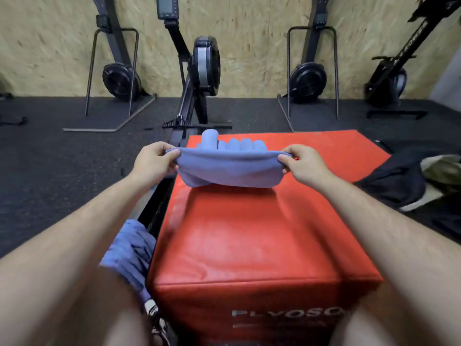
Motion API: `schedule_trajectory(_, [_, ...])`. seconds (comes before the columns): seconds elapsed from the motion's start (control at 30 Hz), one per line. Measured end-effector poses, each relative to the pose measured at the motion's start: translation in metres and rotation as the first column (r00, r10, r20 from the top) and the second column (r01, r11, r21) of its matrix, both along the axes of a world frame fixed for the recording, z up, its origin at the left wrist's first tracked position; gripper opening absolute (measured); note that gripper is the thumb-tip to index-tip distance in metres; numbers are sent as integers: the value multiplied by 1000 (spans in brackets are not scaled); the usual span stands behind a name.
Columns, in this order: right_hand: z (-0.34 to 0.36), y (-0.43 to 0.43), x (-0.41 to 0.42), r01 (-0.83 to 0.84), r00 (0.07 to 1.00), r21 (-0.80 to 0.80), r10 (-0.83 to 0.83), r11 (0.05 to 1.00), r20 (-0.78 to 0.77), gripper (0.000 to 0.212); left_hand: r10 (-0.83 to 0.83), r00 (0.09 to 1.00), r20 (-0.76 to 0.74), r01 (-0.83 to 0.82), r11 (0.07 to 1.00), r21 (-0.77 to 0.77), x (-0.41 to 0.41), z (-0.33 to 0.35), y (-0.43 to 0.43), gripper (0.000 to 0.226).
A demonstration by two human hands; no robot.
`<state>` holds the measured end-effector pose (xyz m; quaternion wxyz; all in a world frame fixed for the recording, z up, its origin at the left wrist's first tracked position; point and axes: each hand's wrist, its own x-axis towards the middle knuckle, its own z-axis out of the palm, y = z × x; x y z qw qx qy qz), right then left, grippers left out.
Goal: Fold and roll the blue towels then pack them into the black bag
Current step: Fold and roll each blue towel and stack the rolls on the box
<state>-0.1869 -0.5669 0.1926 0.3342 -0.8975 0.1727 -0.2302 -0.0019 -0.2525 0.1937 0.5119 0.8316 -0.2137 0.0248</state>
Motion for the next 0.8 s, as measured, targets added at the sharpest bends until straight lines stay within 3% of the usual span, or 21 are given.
schedule_trajectory(0.17, [-77, 5, -28, -72, 988, 13, 73, 997, -135, 16, -41, 994, -98, 55, 988, 146, -28, -75, 20, 19])
schedule_trajectory(0.37, [-110, 15, -56, -132, 930, 147, 174, 980, -324, 25, -96, 932, -350, 194, 947, 257, -48, -101, 35, 50])
schedule_trajectory(0.47, [-119, 15, -50, -150, 942, -120, 105, 981, -319, 15, -112, 980, -166, 172, 898, 405, -45, -117, 33, 30])
schedule_trajectory(0.53, [-120, 24, -45, -208, 934, -322, 90, 924, -346, 32, -164, 985, -56, 171, 864, 473, -40, -124, 29, 18])
schedule_trajectory(0.67, [-125, 46, -40, -318, 837, -396, 58, 861, -544, 60, -297, 954, -32, 245, 718, 652, -42, -131, 20, 64])
schedule_trajectory(0.8, [-116, 56, -42, -384, 774, -435, 27, 815, -633, 62, -356, 934, -44, 260, 588, 766, -43, -129, 19, 50])
